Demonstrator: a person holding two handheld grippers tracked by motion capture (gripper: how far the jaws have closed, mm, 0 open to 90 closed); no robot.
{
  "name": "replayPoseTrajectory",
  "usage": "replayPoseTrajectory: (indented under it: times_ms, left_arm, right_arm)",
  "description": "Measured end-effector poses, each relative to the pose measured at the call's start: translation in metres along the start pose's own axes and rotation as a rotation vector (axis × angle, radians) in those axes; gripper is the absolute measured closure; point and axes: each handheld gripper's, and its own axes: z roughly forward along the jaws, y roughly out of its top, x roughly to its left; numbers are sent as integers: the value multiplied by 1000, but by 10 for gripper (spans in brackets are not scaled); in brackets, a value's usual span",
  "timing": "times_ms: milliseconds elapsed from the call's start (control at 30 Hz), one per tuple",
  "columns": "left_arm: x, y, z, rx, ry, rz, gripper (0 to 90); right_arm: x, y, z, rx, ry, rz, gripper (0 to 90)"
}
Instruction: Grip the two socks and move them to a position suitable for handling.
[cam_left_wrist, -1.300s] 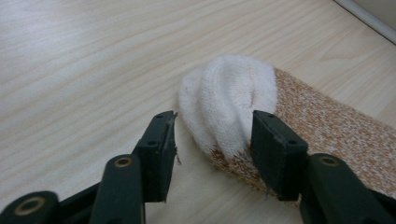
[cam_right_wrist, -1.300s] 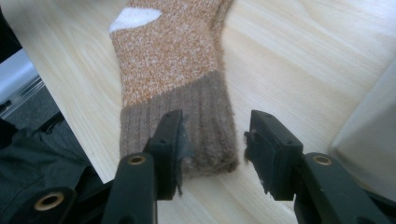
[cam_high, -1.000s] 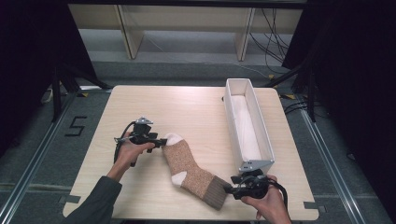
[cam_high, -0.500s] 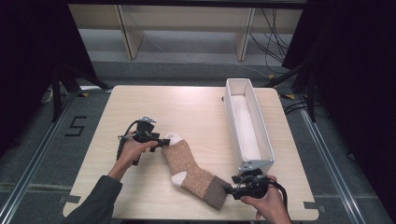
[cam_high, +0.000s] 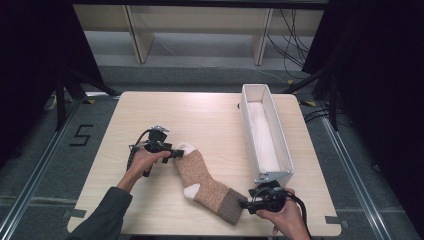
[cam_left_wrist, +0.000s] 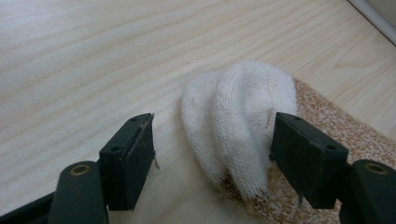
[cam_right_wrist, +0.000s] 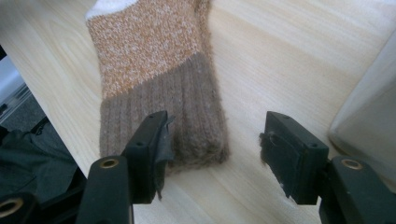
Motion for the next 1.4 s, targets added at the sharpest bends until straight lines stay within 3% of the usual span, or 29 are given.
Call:
replayPoseTrajectory:
  times_ms: [100,133,200,233,267,333,400,433,467,500,567,600,633,667,733,767,800,833,900,1000,1033,1133,1267,1400]
  left_arm:
    - [-1,-1,3,-6,-13,-16,296]
    - [-1,-1,3,-7,-12,-19,302]
    - [0,-1,2,15,-29,-2,326]
    - [-2,-2,4,-7,-24,-14,330]
    - [0,-1,3,7,-24,-2,333]
    - [-2,-1,3,-3,-26,-15,340]
    - [-1,-1,2,22,-32,8,358]
    - [-4,-1,3,9,-30,-7,371]
    - [-3,-1,3,18,-30,13,387]
    - [-3,-1,3,20,-33,12,399]
    - [-4,-1,2,18,-40,14,430]
    - [-5,-1,2,15,-45,8,445]
    - [-5,-1,1,24,-41,31,462]
    - [-7,-1,2,13,-42,24,480]
    - [-7,0,0,30,-37,70,540]
    - [-10,-1,1,3,-37,56,572]
    - [-10,0,-1,16,-36,78,602]
    - [-11,-1,-1,7,-31,76,635]
    - [-11,-1,-3,14,-25,98,697]
    - [-12,-1,-4,7,-27,96,717]
    - [-13,-1,-5,11,-19,111,722]
    - [-14,0,-6,19,-10,144,730]
    - [-15,-1,-6,10,-3,153,731]
    - [-16,-1,-6,11,4,161,731]
  right_arm:
    - [-2,-1,3,27,-6,24,401]
    - [-1,-1,5,29,-3,55,399]
    - [-3,-2,7,45,5,42,399]
    - [-2,-3,9,44,11,56,400]
    - [-3,-3,10,51,15,51,401]
    - [-4,-4,13,39,21,53,411]
    - [-2,-4,13,67,29,73,414]
    - [-2,-5,14,70,34,77,418]
    - [-4,-5,17,47,35,53,424]
    - [-2,-5,16,77,26,92,427]
    - [-3,-6,17,74,38,86,433]
    - [-1,-6,16,89,42,122,436]
    - [-1,-6,17,84,46,113,439]
    - [-1,-6,17,87,47,117,441]
    - [-1,-7,17,86,55,119,449]
    - [-2,-7,17,79,55,111,453]
    - [-5,-7,19,53,45,80,455]
    - [-3,-7,18,74,55,109,458]
    - [-4,-7,18,62,60,88,466]
    - [-5,-7,17,62,69,90,466]
    - [-6,-7,18,34,76,82,466]
    - [-6,-5,12,37,92,83,433]
    - [-3,-6,20,55,107,84,424]
    - [-4,-8,24,54,134,89,553]
